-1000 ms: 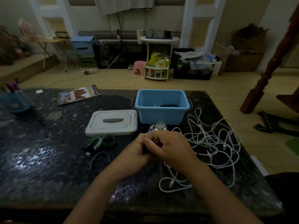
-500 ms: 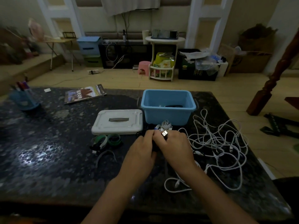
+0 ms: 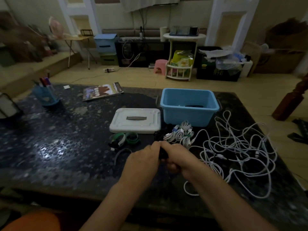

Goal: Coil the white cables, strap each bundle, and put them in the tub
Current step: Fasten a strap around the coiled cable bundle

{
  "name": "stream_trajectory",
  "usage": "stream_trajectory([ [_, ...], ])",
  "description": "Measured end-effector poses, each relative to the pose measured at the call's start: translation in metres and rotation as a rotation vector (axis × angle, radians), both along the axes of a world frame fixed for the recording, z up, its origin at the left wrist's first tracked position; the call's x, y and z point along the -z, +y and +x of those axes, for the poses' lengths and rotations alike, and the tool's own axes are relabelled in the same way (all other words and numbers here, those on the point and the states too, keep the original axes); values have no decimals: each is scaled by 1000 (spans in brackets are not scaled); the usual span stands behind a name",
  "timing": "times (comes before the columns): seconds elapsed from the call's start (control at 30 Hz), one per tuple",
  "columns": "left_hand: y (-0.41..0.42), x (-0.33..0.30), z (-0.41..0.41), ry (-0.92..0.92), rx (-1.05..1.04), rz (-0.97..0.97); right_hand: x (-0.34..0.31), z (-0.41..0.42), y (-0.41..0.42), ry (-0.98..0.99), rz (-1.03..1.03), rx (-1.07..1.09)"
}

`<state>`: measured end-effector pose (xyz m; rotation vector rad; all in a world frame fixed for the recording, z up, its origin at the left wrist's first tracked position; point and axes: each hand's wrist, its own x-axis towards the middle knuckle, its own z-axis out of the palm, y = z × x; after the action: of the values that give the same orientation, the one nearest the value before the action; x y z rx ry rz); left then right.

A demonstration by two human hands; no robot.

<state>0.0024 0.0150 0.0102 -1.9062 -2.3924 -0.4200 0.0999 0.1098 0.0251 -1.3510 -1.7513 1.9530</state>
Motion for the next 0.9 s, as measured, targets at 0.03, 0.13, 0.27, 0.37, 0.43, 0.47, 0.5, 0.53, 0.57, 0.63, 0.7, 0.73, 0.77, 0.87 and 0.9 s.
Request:
stream_trajectory([
  [0.03,-4,-2,-1,-28,-34,-84,2,-4,-3,-19,8,-38],
  [0.13,-20,2,-11,-59,-54,-289,10,-15,-11,-122,163,-179],
  [0.27,-35,-8,-24,-158,-90,-411,9,-32,-16,-165,194,-284],
  [0.37,-44,-6,-48,-312,-115,-474,11,-49,-21,-253,296,-398],
  [0.43,-51,1,-65,-498,-117,-432,20,-60,-21,-342,534,-437],
  [0.47,-55,2,-74,-555,-128,-386,26,-66,-20,-355,635,-436],
  [0.5,-60,4,-82,-594,-154,-326,33,-72,-19,-347,724,-438],
  [0.53,-65,5,-90,-633,-193,-263,39,-78,-17,-331,814,-443],
  [0.57,-69,7,-98,-657,-235,-197,44,-83,-15,-316,893,-447],
  [0.63,-76,11,-114,-628,-311,-88,52,-95,-10,-276,982,-429],
  [0.7,-81,14,-127,-633,-372,11,60,-104,-4,-256,1026,-377],
  [0.73,-83,15,-132,-657,-394,55,64,-108,0,-248,1047,-334],
  [0.77,-84,15,-136,-678,-415,86,67,-111,4,-244,1070,-295],
  [0.87,-85,18,-143,-712,-457,116,77,-116,15,-268,1112,-222],
  [0.9,-85,20,-144,-718,-457,117,79,-117,17,-285,1117,-224],
])
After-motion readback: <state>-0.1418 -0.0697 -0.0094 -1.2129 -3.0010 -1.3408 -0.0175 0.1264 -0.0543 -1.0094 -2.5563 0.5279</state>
